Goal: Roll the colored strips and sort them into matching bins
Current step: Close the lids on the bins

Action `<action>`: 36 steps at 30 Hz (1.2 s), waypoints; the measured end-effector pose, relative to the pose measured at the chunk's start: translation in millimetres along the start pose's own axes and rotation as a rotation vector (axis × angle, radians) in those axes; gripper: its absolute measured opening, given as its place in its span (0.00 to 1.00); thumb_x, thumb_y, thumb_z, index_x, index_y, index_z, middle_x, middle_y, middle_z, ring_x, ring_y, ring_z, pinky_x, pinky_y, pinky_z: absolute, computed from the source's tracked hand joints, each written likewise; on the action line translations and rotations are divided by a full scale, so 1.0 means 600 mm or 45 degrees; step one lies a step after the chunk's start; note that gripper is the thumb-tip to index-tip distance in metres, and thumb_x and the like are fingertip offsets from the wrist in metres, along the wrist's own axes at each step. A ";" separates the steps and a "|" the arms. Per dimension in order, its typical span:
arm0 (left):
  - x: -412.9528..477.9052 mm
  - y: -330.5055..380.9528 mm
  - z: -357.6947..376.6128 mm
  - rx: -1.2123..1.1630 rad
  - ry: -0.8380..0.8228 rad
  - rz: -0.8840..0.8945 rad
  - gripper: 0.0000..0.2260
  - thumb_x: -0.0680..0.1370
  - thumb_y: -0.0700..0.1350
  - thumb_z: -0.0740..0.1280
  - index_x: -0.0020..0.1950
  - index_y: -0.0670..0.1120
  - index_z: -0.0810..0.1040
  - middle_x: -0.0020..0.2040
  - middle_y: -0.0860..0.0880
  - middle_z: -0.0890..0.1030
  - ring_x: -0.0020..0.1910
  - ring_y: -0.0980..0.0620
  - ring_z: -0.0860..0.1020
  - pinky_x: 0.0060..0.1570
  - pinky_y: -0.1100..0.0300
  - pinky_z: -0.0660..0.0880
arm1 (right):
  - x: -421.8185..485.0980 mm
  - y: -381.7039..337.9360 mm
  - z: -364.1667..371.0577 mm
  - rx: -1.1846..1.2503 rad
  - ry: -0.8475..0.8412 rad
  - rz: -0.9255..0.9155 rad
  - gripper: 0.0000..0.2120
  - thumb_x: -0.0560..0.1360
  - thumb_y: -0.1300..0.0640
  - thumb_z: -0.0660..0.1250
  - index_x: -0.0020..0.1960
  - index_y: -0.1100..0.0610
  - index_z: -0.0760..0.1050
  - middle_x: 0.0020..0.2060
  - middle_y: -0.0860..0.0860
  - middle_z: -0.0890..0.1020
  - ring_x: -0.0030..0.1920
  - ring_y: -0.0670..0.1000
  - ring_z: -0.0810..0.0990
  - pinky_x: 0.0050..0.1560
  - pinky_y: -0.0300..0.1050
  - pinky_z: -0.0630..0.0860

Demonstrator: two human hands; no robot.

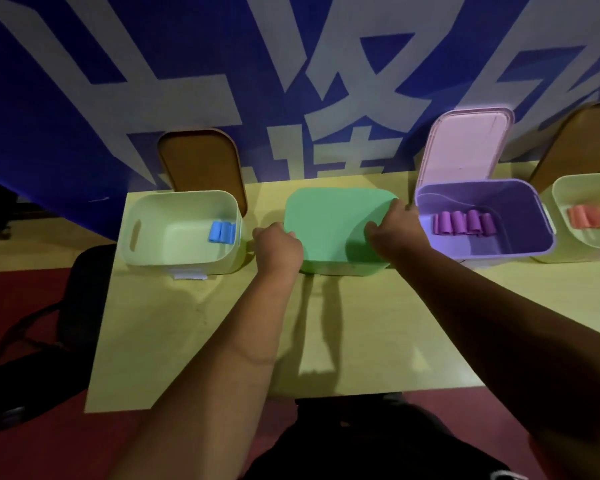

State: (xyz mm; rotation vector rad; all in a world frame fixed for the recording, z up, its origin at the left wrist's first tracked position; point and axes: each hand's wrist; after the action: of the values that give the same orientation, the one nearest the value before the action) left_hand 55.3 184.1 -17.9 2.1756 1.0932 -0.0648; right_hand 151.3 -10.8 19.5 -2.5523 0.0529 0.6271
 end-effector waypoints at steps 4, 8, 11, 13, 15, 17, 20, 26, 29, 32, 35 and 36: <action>-0.002 -0.013 -0.006 -0.004 -0.068 0.017 0.12 0.86 0.44 0.65 0.65 0.43 0.84 0.63 0.42 0.82 0.54 0.42 0.82 0.48 0.55 0.75 | -0.009 0.001 0.012 0.011 0.030 0.014 0.32 0.81 0.50 0.67 0.79 0.59 0.60 0.75 0.62 0.65 0.68 0.66 0.75 0.64 0.64 0.81; -0.002 -0.005 -0.018 0.022 -0.107 0.009 0.12 0.85 0.43 0.66 0.65 0.42 0.85 0.61 0.43 0.85 0.52 0.45 0.81 0.45 0.56 0.72 | -0.004 0.004 0.016 0.008 -0.014 0.005 0.37 0.84 0.47 0.67 0.84 0.59 0.54 0.78 0.63 0.61 0.70 0.67 0.74 0.66 0.63 0.80; -0.004 0.002 -0.023 0.102 -0.113 0.012 0.12 0.85 0.45 0.67 0.65 0.41 0.84 0.60 0.42 0.85 0.57 0.40 0.83 0.48 0.55 0.74 | -0.003 0.007 0.026 -0.079 -0.046 -0.023 0.42 0.86 0.45 0.65 0.87 0.61 0.44 0.82 0.65 0.54 0.75 0.71 0.69 0.73 0.65 0.74; -0.006 0.004 -0.024 0.153 -0.111 0.022 0.13 0.85 0.46 0.68 0.65 0.41 0.84 0.61 0.41 0.85 0.59 0.39 0.83 0.49 0.54 0.74 | -0.003 0.007 0.029 -0.108 -0.043 -0.028 0.42 0.86 0.45 0.64 0.87 0.59 0.42 0.83 0.66 0.52 0.77 0.71 0.67 0.74 0.66 0.72; -0.010 0.009 -0.027 0.217 -0.132 0.015 0.13 0.85 0.47 0.68 0.66 0.40 0.83 0.61 0.41 0.85 0.60 0.39 0.83 0.49 0.55 0.74 | 0.000 0.008 0.026 -0.125 -0.044 -0.066 0.42 0.86 0.45 0.64 0.87 0.57 0.42 0.83 0.65 0.51 0.78 0.72 0.64 0.76 0.67 0.70; -0.011 0.018 -0.031 0.274 -0.172 -0.032 0.14 0.86 0.48 0.68 0.66 0.40 0.82 0.62 0.41 0.84 0.61 0.39 0.82 0.49 0.54 0.73 | 0.005 0.008 0.019 -0.091 -0.067 -0.095 0.42 0.85 0.44 0.64 0.87 0.53 0.42 0.83 0.63 0.52 0.79 0.71 0.63 0.73 0.71 0.72; -0.005 0.038 -0.040 0.360 -0.253 -0.019 0.18 0.85 0.45 0.69 0.74 0.42 0.76 0.67 0.42 0.81 0.66 0.40 0.80 0.54 0.53 0.75 | 0.012 0.004 0.009 -0.114 -0.066 -0.100 0.42 0.84 0.44 0.65 0.87 0.53 0.44 0.84 0.60 0.52 0.80 0.71 0.61 0.73 0.72 0.72; 0.006 0.043 -0.048 0.398 -0.383 0.209 0.41 0.84 0.42 0.68 0.89 0.58 0.47 0.80 0.46 0.68 0.75 0.41 0.73 0.70 0.49 0.74 | 0.017 -0.004 0.008 -0.406 -0.085 -0.307 0.48 0.80 0.29 0.63 0.87 0.49 0.44 0.87 0.55 0.43 0.83 0.73 0.52 0.79 0.71 0.61; 0.010 0.040 -0.050 0.459 -0.397 0.237 0.41 0.85 0.44 0.69 0.89 0.56 0.46 0.80 0.45 0.69 0.76 0.42 0.73 0.72 0.49 0.73 | 0.019 -0.007 0.016 -0.512 -0.120 -0.308 0.49 0.77 0.24 0.62 0.87 0.42 0.42 0.87 0.54 0.39 0.82 0.74 0.51 0.77 0.74 0.64; 0.016 0.043 -0.048 0.468 -0.400 0.215 0.42 0.84 0.44 0.70 0.89 0.58 0.46 0.76 0.44 0.71 0.71 0.41 0.77 0.69 0.47 0.78 | 0.023 -0.017 0.011 -0.545 -0.139 -0.279 0.50 0.76 0.24 0.63 0.87 0.42 0.43 0.87 0.54 0.39 0.82 0.75 0.53 0.76 0.74 0.66; 0.016 0.050 -0.050 0.475 -0.407 0.188 0.43 0.83 0.42 0.71 0.89 0.59 0.46 0.72 0.43 0.74 0.64 0.40 0.80 0.62 0.44 0.83 | 0.025 -0.033 0.007 -0.617 -0.153 -0.239 0.50 0.77 0.25 0.64 0.87 0.44 0.44 0.87 0.57 0.40 0.81 0.76 0.55 0.80 0.73 0.59; 0.016 0.052 -0.052 0.468 -0.421 0.180 0.43 0.83 0.41 0.71 0.89 0.59 0.47 0.71 0.43 0.75 0.63 0.40 0.81 0.60 0.44 0.83 | 0.023 -0.039 0.007 -0.644 -0.158 -0.225 0.50 0.77 0.25 0.64 0.87 0.45 0.44 0.86 0.58 0.41 0.81 0.76 0.55 0.81 0.72 0.57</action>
State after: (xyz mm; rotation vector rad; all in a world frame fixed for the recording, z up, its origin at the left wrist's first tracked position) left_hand 76.4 196.8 20.0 2.4439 0.7817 -0.5810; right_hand 165.8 12.8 21.3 -2.9422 -0.4205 0.8080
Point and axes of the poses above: each hand's wrist, its own x-axis towards the middle knuckle, its own z-axis out of the palm, y = z × x
